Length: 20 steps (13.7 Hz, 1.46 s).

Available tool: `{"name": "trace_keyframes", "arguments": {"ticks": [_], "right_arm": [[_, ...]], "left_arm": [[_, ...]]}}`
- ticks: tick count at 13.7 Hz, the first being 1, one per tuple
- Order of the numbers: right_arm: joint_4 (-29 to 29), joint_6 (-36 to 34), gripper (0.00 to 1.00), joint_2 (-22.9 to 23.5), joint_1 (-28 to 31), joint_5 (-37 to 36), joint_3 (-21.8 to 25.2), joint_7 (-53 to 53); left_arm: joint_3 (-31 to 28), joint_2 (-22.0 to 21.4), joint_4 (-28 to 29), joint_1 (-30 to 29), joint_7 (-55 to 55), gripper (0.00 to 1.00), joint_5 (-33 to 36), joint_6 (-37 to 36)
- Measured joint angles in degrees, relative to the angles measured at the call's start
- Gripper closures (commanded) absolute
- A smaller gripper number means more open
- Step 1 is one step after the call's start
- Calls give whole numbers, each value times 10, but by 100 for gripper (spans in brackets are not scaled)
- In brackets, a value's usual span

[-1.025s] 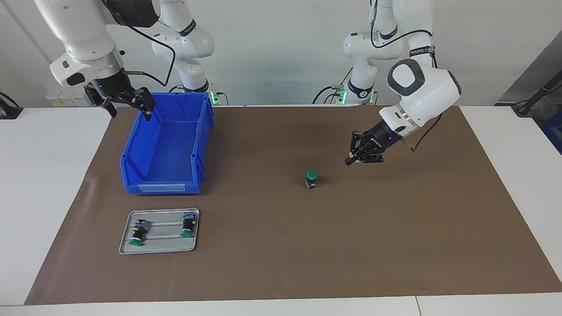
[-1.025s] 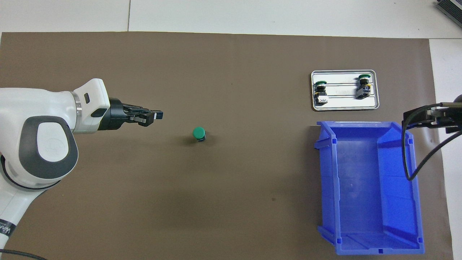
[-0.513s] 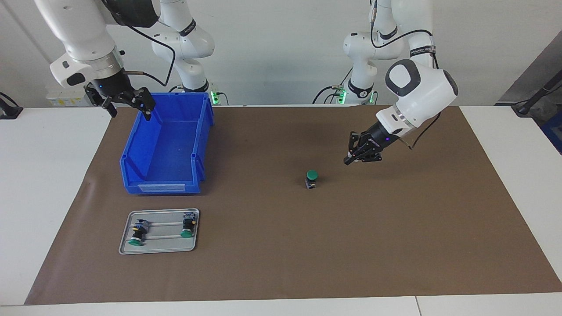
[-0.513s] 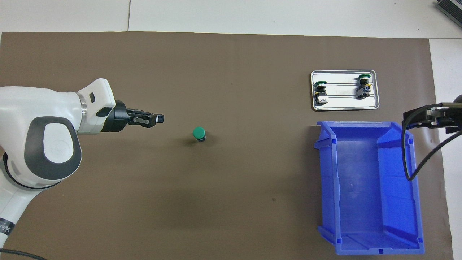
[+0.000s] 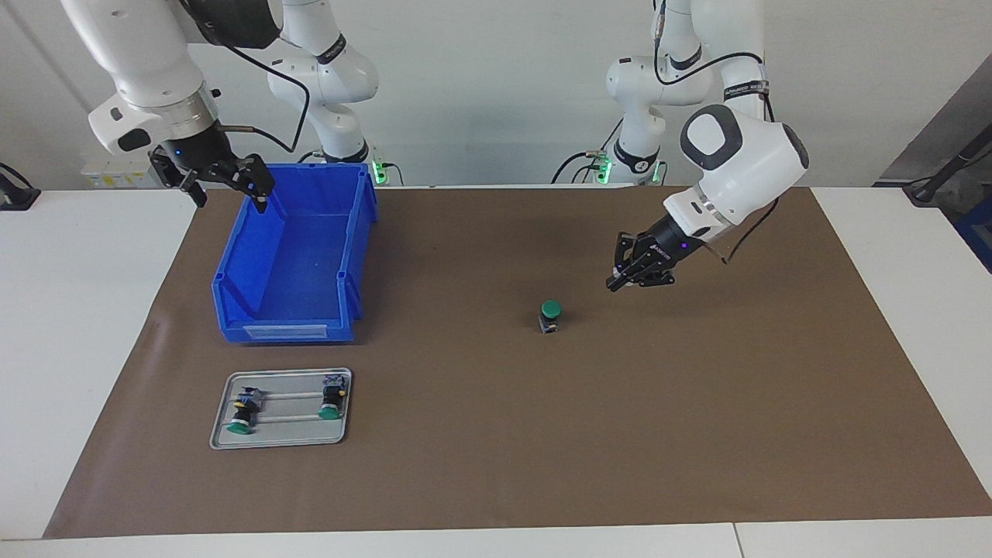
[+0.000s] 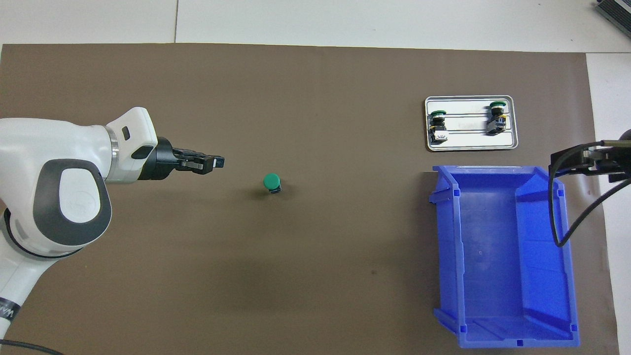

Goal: Place and press button with both arms

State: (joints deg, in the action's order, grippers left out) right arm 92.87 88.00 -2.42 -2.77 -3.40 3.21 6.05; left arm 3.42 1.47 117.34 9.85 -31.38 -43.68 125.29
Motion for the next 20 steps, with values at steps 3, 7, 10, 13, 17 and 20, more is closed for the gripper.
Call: {"name": "trace_keyframes", "arguments": {"ticks": [3, 7, 10, 13, 17, 20], "right_arm": [[0, 0, 0, 0, 0, 0, 0, 0], [0, 0, 0, 0, 0, 0, 0, 0], [1, 0, 0, 0, 0, 0, 0, 0], [1, 0, 0, -1, 1, 0, 0, 0], [2, 0, 0, -1, 1, 0, 0, 0], [2, 0, 0, -1, 1, 0, 0, 0]], "left_arm": [[0, 0, 0, 0, 0, 91, 0, 0], [1, 3, 58, 35, 109, 90, -64, 121], [1, 3, 67, 42, 123, 91, -70, 135], [1, 3, 66, 66, 158, 91, -70, 147], [2, 3, 63, 119, 275, 100, 24, 168], [2, 13, 45, 140, 391, 100, 155, 168]]}}
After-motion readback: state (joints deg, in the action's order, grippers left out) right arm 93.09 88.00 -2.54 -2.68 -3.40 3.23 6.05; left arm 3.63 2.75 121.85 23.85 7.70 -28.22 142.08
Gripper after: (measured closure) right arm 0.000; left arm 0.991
